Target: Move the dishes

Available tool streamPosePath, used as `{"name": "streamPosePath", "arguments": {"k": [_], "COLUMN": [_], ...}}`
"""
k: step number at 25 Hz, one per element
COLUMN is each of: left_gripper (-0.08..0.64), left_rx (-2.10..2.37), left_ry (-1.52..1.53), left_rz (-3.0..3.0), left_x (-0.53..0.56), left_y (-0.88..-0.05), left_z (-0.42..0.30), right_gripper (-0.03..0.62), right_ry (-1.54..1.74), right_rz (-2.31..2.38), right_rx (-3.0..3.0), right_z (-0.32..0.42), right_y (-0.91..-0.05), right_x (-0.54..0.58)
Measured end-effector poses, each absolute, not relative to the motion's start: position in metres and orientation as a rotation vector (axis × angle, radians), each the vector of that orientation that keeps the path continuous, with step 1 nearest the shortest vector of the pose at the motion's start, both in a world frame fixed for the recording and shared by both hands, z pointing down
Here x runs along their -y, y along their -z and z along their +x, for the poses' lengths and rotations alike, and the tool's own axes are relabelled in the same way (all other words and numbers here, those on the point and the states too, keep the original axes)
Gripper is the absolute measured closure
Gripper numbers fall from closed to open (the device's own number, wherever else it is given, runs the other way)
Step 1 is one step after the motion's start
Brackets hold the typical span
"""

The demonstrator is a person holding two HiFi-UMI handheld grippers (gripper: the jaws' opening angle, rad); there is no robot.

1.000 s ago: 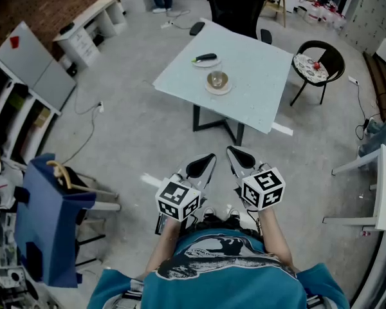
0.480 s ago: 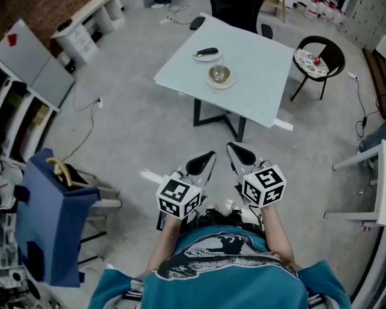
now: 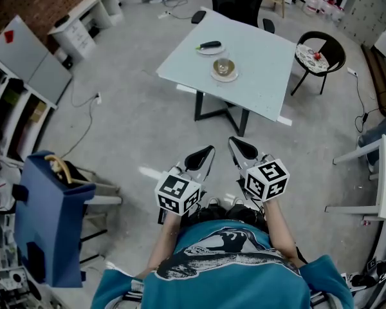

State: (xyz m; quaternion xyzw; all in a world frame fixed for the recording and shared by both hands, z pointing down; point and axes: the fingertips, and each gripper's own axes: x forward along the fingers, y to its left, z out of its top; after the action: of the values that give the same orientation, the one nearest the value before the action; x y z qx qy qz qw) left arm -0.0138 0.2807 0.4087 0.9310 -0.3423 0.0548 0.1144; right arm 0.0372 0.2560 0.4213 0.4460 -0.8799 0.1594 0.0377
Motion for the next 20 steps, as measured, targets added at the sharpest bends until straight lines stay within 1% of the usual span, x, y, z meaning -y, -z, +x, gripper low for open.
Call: {"name": "streamPosePath", "arguments": {"k": [13,20], "left_gripper": [0.546,0.546], "left_rx": [1.042,1.065], "left_ry": [-0.182,-0.164], "left_rz": [2.691,2.669], "left_x": [-0.285,-0.277], "left_y": [-0.422,-0.423], "left_z": [-0.048,-0.049], "right_gripper": [0.591,0.591], "right_ry": [-0.541,-0.556], "right_rz": [1.322,1.301], "right_rx": [2.724,2.707], "right_z": [0.007,0.009], "right_y": [-0.427,-0.431], "right_x": [-0.253,-0.247]}}
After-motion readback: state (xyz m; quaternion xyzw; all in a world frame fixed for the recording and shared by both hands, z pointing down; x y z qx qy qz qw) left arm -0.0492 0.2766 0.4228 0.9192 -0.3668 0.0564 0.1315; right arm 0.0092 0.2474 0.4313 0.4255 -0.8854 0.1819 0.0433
